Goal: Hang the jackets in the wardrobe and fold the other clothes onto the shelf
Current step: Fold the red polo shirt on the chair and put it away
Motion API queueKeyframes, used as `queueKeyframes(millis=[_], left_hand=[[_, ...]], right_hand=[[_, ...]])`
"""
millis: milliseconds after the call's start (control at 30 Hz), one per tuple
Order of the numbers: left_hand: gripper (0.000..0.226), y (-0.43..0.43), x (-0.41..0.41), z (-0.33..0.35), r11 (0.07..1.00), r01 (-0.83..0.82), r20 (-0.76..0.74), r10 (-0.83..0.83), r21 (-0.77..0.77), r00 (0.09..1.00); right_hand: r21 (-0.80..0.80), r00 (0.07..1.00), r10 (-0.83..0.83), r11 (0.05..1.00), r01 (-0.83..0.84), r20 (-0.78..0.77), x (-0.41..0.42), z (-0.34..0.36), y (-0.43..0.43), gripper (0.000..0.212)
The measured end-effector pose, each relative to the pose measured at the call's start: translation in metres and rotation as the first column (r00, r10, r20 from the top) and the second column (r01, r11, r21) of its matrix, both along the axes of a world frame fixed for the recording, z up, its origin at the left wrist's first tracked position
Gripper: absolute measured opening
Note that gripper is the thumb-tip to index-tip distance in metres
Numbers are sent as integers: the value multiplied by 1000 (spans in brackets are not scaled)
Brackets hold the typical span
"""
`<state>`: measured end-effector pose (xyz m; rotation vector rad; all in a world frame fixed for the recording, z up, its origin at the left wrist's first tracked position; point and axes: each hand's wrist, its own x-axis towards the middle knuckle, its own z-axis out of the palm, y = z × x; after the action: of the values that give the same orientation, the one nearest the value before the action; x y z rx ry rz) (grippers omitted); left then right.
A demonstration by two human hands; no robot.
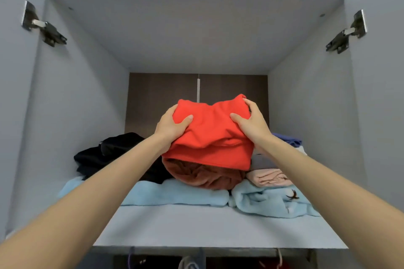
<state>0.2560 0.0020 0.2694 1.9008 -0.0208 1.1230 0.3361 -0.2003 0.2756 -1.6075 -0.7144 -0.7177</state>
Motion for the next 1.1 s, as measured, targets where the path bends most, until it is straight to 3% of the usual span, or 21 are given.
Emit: queueKeyframes(millis=[367, 467, 533, 600, 633, 700, 767, 833, 933, 1100], left_hand=[[65, 79, 129, 22, 994, 92, -36, -95, -66, 995], [66, 86, 147, 16, 997, 37, -89, -31, 68, 996], [67, 88, 153, 9, 924, -40, -233, 137, 381, 963], [61, 88, 153, 7, 769, -16, -366, 322, 639, 873], [58, 87, 150, 9, 705, -6, -393, 403, 709, 827], [53, 84, 143, 21, 577, -74, -316, 546, 813, 776], [49, 79, 141, 33, 495, -163, -190, 588, 854, 786], [41, 73, 145, 42, 523, -166, -162, 525, 836, 836], [35, 63, 163, 44, 655, -70, -254, 386, 753, 887], [46, 53, 195, 0, 701, 64, -431, 361, 710, 827]], right_hand=[[-2, 997, -48, 999, 48, -67, 120, 27, 73, 60], [-41, 979, -183, 983, 180, -93, 132, 24, 77, 58], [-267, 921, -376, 902, 338, -105, 136, 16, 74, 59], [-583, 813, -582, 665, 467, -14, 136, 8, 73, 59], [-652, 759, -645, 540, 533, 85, 134, 6, 73, 59], [-631, 705, -644, 421, 651, 297, 133, 12, 74, 56], [-617, 745, -539, 446, 648, 393, 133, 24, 77, 52], [-659, 843, -444, 540, 523, 304, 135, 33, 84, 44], [-704, 931, -344, 632, 323, 119, 140, 31, 96, 39], [-829, 944, -321, 505, 243, 81, 146, -20, 88, 47]])
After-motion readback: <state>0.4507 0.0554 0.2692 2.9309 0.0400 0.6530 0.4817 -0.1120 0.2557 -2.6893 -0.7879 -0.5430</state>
